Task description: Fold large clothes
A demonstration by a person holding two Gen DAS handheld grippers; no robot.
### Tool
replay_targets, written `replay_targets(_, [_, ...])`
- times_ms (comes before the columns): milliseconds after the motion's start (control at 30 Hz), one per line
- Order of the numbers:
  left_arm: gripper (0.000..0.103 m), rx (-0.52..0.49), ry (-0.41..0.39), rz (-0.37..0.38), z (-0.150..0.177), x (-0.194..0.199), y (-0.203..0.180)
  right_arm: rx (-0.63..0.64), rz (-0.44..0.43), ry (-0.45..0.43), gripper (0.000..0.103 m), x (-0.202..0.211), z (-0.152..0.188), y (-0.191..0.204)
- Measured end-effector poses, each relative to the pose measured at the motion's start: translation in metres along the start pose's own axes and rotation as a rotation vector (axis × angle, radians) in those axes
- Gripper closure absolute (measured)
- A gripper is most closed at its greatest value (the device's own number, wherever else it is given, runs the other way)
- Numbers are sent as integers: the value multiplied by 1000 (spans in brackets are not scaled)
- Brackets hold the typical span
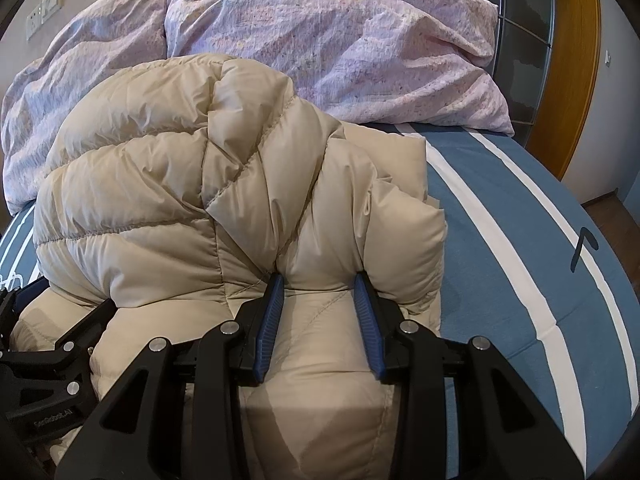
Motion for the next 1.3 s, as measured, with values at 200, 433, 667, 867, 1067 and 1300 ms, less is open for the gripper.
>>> replay_targets(200, [2,3,11,3,1,-3,0,0,0,6,64,-1,0,1])
replay_targets(433, [2,12,13,23,1,3,3,30,9,12,64,-3,-2,3])
replay_targets(667, [2,112,72,151,-10,46,49,-128,-197,59,16,22,-14,-26])
replay_targets(867, [2,93,88,96,-24,46,76,-217,-232,60,6,47,-20,-54])
replay_targets(1067, [2,131,176,145,-22,17,87,-378,-330,210,6,17,-7,-80])
replay_targets(1300, [2,183,241,238,-24,-7,90,-517,-472,297,1,-14,5,-94])
Point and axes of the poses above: each gripper's, at about its wrist camera, not at the fingertips, and x roughly against the way its jaws point, y to its left, z to its underside, the point moved 2 cm from there along -x, roughly the way its jaws point, and after that the axes turned 10 degrees about -z, right-handed, at the moved point
